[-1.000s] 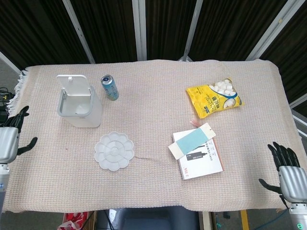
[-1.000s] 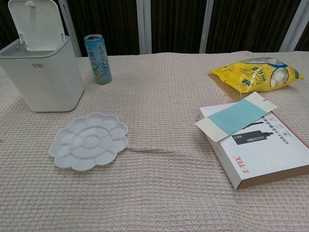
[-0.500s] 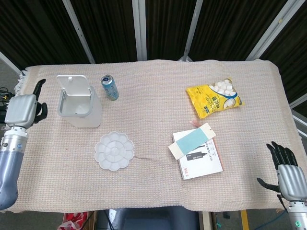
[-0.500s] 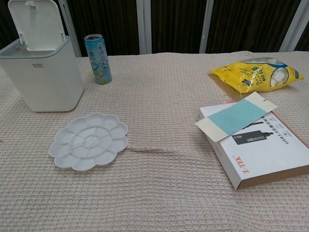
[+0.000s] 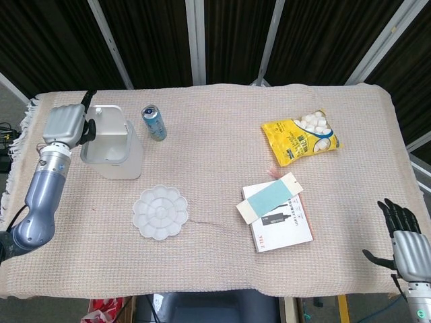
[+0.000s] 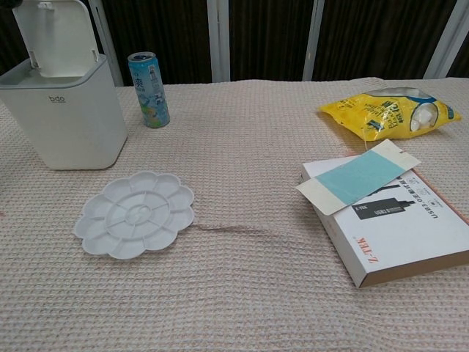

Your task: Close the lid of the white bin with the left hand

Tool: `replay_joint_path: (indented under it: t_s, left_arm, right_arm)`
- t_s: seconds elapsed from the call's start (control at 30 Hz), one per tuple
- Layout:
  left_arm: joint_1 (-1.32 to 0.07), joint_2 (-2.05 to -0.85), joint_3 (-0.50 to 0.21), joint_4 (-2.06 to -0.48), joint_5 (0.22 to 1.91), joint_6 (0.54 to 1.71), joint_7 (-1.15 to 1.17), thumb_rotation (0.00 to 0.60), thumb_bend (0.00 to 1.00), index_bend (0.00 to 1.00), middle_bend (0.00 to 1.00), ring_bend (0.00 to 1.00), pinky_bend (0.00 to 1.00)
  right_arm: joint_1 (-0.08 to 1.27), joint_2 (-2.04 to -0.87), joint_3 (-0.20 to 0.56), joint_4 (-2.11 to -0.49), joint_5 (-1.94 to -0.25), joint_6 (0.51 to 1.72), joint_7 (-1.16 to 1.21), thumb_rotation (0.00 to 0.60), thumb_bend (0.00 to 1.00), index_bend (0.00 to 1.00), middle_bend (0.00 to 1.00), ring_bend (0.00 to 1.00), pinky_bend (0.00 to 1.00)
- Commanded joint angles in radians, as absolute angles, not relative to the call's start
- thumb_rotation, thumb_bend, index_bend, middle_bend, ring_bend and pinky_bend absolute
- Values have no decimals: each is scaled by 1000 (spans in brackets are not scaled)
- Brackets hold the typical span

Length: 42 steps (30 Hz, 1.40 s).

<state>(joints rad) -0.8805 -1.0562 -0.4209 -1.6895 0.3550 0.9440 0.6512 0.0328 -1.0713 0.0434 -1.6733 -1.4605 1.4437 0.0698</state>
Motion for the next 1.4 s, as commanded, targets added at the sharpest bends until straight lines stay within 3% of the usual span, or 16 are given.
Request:
replay_joint_path:
  t_s: [0.03, 0.3, 0.5, 0.9, 1.4]
  left_arm:
    - [-921, -1082, -408, -1655, 298, 946, 675, 600, 695, 142, 998, 895, 993]
    - [-976, -1108, -379, -1636, 229, 957, 693, 600, 722, 314, 1000, 905, 999]
    - [-979, -1076, -369, -1689, 242, 973, 679, 600, 731, 355, 1000, 909, 1000]
    - [-925, -970, -309, -1848, 304, 965, 629, 600, 733, 319, 1000, 910, 1000]
    - [-877, -981, -217, -1875, 405, 952, 562, 600, 733, 273, 1000, 910, 1000]
  right_arm:
    - [31, -1069, 43, -1674, -1459, 1444, 73, 600, 151, 0, 0, 0, 0]
    - [28, -1061, 44, -1678, -1455, 1447, 84, 600, 152, 0, 0, 0, 0]
    - [23, -1058, 44, -1677, -1455, 1453, 88, 600, 152, 0, 0, 0, 0]
    - [17, -1054, 42, -1680, -1460, 1461, 92, 600, 152, 0, 0, 0, 0]
    - [18, -1055, 41, -1682, -1466, 1461, 92, 600, 152, 0, 0, 0, 0]
